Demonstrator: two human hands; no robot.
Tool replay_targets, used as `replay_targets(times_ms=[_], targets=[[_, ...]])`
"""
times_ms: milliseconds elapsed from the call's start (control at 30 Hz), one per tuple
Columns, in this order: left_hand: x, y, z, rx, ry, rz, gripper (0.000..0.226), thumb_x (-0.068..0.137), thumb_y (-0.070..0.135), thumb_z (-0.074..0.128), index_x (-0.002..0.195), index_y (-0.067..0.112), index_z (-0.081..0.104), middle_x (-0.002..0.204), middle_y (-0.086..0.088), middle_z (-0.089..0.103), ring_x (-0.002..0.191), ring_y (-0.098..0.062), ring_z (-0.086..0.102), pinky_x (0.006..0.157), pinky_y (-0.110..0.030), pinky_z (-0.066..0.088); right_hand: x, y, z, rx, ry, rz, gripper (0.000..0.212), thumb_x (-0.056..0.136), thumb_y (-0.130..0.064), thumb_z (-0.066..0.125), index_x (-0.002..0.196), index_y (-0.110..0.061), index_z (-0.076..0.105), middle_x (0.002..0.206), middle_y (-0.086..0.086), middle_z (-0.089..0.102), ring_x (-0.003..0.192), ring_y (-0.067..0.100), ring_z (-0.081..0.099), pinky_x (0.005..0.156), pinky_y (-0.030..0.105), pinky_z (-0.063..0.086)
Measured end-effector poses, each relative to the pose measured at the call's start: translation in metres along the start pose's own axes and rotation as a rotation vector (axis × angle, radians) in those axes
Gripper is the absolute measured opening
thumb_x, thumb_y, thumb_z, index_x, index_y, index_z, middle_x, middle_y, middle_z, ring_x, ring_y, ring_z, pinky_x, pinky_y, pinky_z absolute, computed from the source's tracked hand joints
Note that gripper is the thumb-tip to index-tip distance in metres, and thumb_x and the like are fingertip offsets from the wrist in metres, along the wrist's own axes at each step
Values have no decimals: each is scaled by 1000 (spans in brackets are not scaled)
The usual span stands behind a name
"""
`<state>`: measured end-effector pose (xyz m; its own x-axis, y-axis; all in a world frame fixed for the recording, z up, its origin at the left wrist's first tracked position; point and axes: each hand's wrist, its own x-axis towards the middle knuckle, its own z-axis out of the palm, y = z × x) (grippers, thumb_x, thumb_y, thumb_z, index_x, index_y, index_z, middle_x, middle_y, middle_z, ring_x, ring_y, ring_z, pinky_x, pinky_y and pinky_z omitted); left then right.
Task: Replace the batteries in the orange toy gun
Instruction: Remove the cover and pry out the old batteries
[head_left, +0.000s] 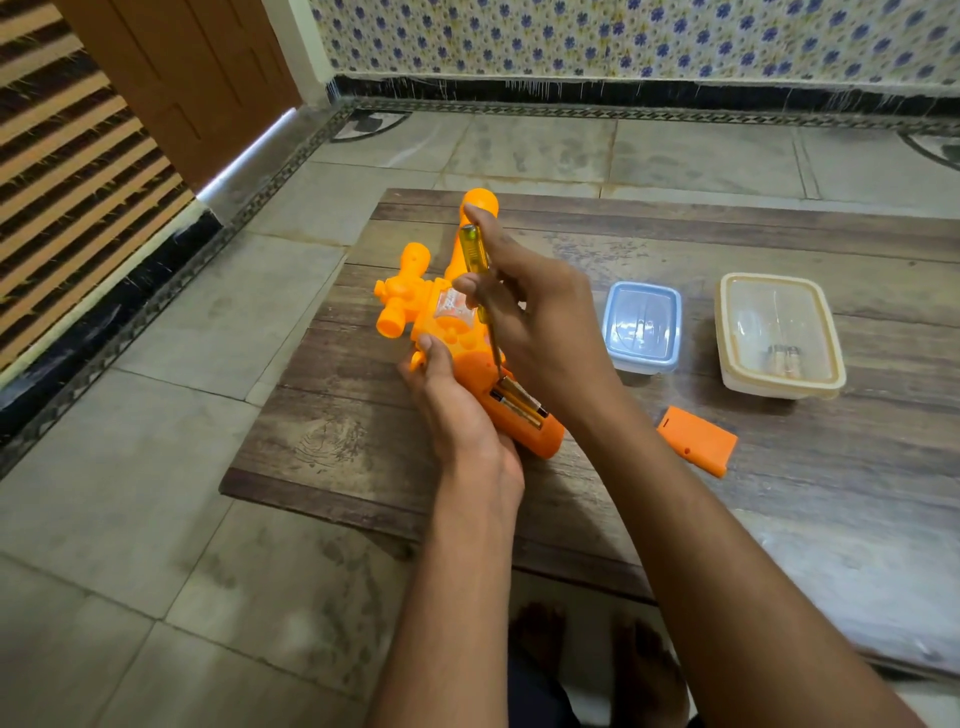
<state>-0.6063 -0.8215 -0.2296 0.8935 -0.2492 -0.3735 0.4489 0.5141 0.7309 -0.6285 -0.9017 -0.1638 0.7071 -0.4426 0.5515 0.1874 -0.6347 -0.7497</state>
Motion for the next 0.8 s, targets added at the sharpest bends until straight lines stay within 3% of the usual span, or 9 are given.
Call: replay_targets(times_ms=[500, 633, 700, 800], targets=[[-6, 1, 5, 16, 22, -7, 68, 83, 65, 56, 138, 26, 61, 128, -9, 73, 115, -31, 72, 103, -59, 54, 2, -8, -6, -39, -5, 18, 44, 97, -1, 61, 141, -6, 60, 71, -18, 58, 67, -24, 54, 66, 2, 36], [-6, 2, 5, 18, 25, 4, 70, 84, 65, 55, 139, 23, 60, 128, -11, 73, 115, -32, 72, 103, -58, 54, 2, -11, -8, -54, 17, 36, 39, 97, -2, 61, 136, -6, 63, 63, -27, 49, 62, -18, 53, 62, 5, 34], [-7, 3, 4, 19, 29, -6, 70, 84, 65, 54, 140, 23, 60, 127, -11, 73, 113, -32, 73, 100, -56, 57, 2, -12, -9, -49, 48, 40, 41, 97, -5, 62, 138, -7, 62, 58, -27, 44, 57, -8, 51, 60, 9, 34], [-6, 4, 4, 7, 17, -6, 63, 96, 62, 49, 142, 20, 57, 126, -16, 73, 103, -32, 76, 84, -48, 63, 2, -16, -12, -3, 102, 66, 43, 98, -14, 61, 141, -11, 61, 62, -21, 48, 59, 3, 46, 62, 30, 45]])
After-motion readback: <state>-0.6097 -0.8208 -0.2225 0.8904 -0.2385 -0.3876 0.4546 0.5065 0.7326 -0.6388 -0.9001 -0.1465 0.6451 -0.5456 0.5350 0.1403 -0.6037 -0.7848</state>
